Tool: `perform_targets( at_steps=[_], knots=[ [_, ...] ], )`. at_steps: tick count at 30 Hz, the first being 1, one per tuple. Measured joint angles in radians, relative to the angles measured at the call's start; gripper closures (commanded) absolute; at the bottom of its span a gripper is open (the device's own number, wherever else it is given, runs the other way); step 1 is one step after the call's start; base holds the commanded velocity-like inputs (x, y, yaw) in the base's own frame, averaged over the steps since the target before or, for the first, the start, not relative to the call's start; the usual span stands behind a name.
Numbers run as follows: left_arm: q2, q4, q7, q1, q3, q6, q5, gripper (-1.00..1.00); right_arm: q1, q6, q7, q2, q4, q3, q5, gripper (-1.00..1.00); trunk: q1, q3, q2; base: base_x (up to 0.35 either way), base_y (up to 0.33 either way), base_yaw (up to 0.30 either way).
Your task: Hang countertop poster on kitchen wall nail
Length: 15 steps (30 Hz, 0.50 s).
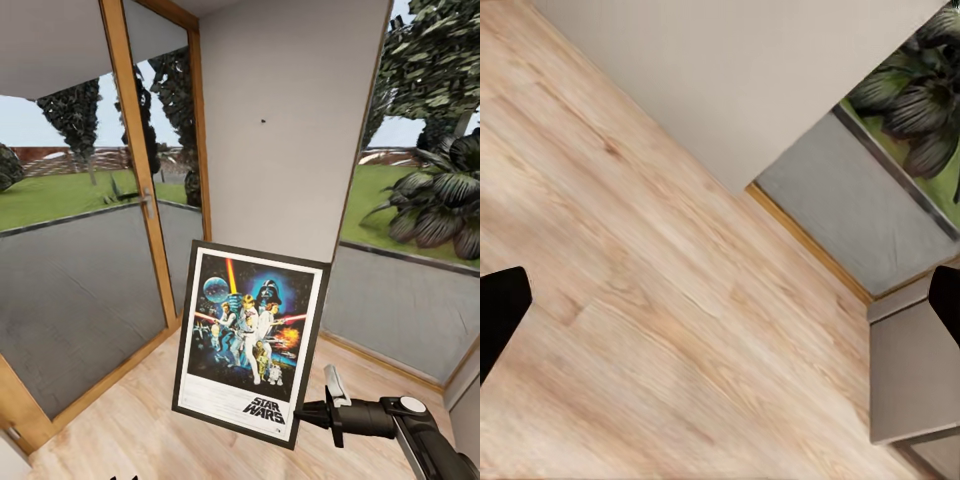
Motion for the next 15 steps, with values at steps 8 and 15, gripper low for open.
perform_targets(
  at_steps=[8,15],
  knots=[
    [0.0,0.0,0.0,0.0,0.0,0.0,0.0,-1.0,0.0,0.0,0.001,0.0,0.0,-0.001,-0.001,1.0,0.0,0.0,0.0,0.237,0.298,0.0],
    [0.0,0.0,0.0,0.0,0.0,0.0,0.0,-1.0,0.0,0.0,0.001,0.0,0.0,-0.001,-0.001,1.0,0.0,0.0,0.0,0.235,0.299,0.0]
  ],
)
